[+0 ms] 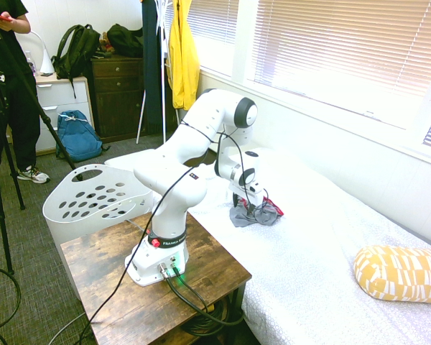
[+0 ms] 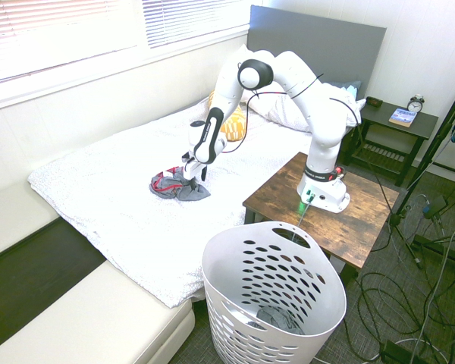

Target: Put my clothes in the laundry bag

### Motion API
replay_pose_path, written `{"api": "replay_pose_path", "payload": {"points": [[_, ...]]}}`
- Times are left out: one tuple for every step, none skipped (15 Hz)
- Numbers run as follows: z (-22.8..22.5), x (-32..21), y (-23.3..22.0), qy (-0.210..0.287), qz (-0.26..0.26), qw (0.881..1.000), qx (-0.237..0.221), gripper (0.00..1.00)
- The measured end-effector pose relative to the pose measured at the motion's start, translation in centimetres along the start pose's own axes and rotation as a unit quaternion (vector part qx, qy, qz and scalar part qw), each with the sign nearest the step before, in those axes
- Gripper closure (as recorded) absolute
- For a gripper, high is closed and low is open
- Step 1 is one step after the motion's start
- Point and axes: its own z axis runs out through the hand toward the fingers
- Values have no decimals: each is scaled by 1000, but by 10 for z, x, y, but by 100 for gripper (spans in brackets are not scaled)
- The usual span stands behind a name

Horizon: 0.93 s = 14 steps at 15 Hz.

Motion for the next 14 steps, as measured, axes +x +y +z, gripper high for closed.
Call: {"api": "replay_pose_path", "payload": {"points": [[14,6,0,0,0,1000,-1,0],[28,14,-2,0,1,1000,1,0],[39,22,-2,-1,4,1000,4,0],[50,27,-2,-3,6,1000,5,0],[60,30,-1,-6,8,1000,5,100],[67,30,-1,-9,8,1000,6,100],[69,31,-2,-10,8,1000,9,100],[68,31,-3,-11,7,1000,11,100],[68,32,-3,-13,7,1000,11,100],[68,32,-5,-15,7,1000,12,100],[67,31,-7,-17,7,1000,14,100],[67,30,-9,-18,6,1000,15,100],[66,29,-11,-18,5,1000,16,100],[66,27,-12,-19,4,1000,17,100]]}}
